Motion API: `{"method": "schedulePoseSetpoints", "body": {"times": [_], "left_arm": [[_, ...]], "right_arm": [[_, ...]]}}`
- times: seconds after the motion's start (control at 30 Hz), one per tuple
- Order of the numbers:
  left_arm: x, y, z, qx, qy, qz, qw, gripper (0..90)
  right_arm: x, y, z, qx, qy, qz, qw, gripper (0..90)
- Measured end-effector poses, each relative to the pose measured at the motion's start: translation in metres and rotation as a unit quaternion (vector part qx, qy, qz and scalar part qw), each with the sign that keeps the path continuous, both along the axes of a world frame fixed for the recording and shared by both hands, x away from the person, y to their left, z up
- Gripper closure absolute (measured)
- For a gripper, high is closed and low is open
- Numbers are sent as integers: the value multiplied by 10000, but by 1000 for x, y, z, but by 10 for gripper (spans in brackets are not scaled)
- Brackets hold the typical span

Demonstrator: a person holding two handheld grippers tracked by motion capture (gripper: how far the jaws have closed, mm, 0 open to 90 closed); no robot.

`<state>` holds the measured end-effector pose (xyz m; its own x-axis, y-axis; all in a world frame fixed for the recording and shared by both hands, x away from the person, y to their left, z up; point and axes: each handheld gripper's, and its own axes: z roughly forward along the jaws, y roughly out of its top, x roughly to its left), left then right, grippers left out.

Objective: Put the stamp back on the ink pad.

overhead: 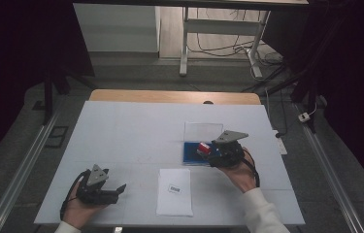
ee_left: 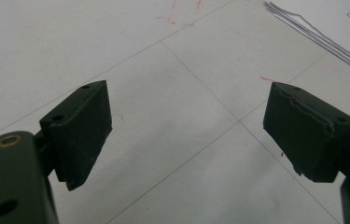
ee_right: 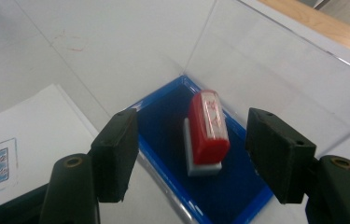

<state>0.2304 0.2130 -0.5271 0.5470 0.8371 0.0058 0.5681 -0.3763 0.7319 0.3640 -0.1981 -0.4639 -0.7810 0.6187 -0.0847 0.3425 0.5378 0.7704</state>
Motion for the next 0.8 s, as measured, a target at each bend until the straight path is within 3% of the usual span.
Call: {"method": "schedulePoseSetpoints", "body": {"times": [0.23, 0.8], "left_arm": [[0, 0, 0, 11, -4, -1, 10000, 153], [0, -1, 1, -84, -27, -24, 10000, 153]], "right_arm": [[-21, -23, 1, 216, -208, -57, 9995, 348], [-66, -82, -26, 346, -56, -283, 9990, 349]]}}
